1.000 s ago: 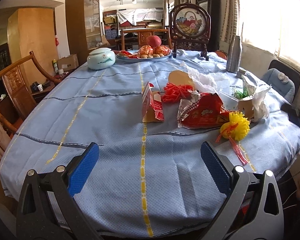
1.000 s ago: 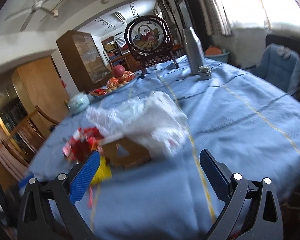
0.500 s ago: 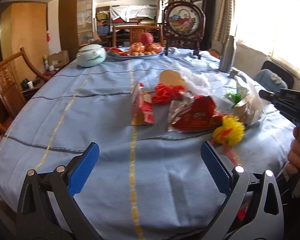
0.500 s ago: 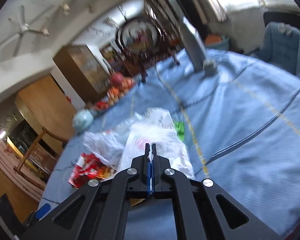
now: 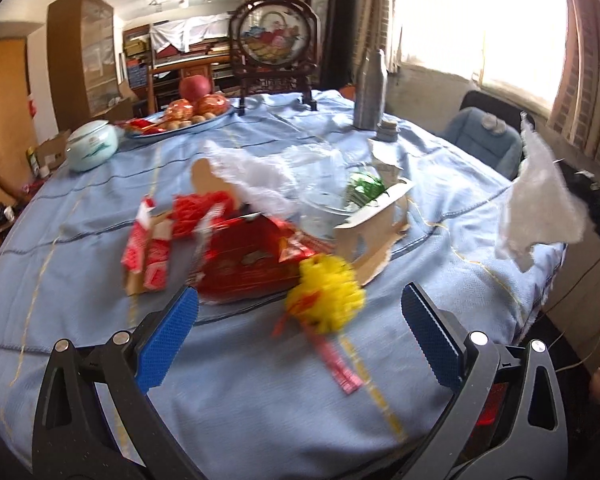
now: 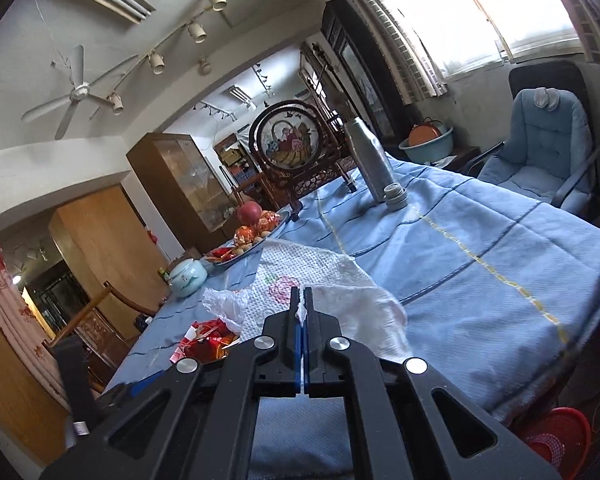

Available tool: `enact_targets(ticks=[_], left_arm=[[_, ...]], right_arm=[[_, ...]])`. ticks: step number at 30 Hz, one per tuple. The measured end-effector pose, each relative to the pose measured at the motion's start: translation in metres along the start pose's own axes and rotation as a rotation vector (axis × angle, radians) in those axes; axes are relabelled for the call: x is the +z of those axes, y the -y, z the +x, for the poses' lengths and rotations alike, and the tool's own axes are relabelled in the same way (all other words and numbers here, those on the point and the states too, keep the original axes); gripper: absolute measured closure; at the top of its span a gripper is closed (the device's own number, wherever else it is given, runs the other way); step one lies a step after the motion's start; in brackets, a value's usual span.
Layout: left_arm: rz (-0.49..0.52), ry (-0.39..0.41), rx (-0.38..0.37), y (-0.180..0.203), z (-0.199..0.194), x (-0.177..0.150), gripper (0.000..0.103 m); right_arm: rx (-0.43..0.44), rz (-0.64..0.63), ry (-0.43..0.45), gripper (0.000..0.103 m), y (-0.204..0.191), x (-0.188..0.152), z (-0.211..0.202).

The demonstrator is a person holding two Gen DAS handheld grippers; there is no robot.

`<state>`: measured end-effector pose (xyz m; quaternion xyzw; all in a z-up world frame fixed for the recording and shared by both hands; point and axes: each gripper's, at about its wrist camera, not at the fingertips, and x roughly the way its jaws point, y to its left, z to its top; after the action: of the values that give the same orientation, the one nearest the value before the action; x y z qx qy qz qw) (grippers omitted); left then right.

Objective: Collect trash
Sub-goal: 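Grasp the yellow pom-pom flower with the left tool while the right tool holds the tissue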

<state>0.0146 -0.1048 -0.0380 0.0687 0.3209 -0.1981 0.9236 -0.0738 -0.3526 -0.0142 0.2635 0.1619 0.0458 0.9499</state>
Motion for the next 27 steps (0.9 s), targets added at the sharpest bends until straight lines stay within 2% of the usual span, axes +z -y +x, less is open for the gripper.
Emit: enact_targets(ticks=[2, 3, 4, 5, 7, 9, 13, 17, 20, 23, 27], left_arm=[[0.005, -0.008, -0.007, 0.006, 0.009, 0.004, 0.008], [0.004, -0.009, -0.007, 0.007, 0.011, 0.005, 0.014], [0.006, -0.013, -0.006, 0.008, 0.015, 0.006, 0.024], [0.005, -0.025, -0.006, 0.008, 0.02, 0.008, 0.029], [-0.011, -0.052, -0.028, 0.005, 0.025, 0.006, 0.054], [-0.034, -0.08, -0.066, 0.0, 0.028, 0.004, 0.07], [-0.072, -0.072, -0.105, -0.009, 0.017, 0.004, 0.073], [-0.067, -0.033, -0.122, -0.008, -0.004, 0.011, 0.073], [-0.037, -0.001, -0.145, 0.004, -0.02, 0.017, 0.073], [0.0, 0.015, -0.201, 0.024, -0.032, 0.021, 0.073], [0.057, 0.0, -0.285, 0.058, -0.033, 0.023, 0.073]], right_arm=[[-0.005, -0.001, 0.008, 0.102, 0.003, -0.002, -0.007], [-0.007, 0.002, 0.013, 0.102, 0.006, -0.003, -0.011], [-0.011, 0.005, 0.018, 0.102, 0.008, -0.003, -0.015], [-0.015, 0.01, 0.024, 0.102, 0.011, -0.003, -0.018], [-0.024, 0.03, 0.038, 0.102, 0.02, -0.004, -0.028], [-0.035, 0.045, 0.052, 0.102, 0.029, -0.005, -0.037], [-0.063, 0.071, 0.076, 0.102, 0.044, -0.004, -0.053], [-0.095, 0.106, 0.096, 0.102, 0.063, -0.004, -0.076], [-0.141, 0.117, 0.124, 0.102, 0.074, -0.006, -0.099], [-0.208, 0.13, 0.147, 0.101, 0.089, -0.011, -0.125], [-0.3, 0.169, 0.117, 0.101, 0.122, -0.025, -0.139]])
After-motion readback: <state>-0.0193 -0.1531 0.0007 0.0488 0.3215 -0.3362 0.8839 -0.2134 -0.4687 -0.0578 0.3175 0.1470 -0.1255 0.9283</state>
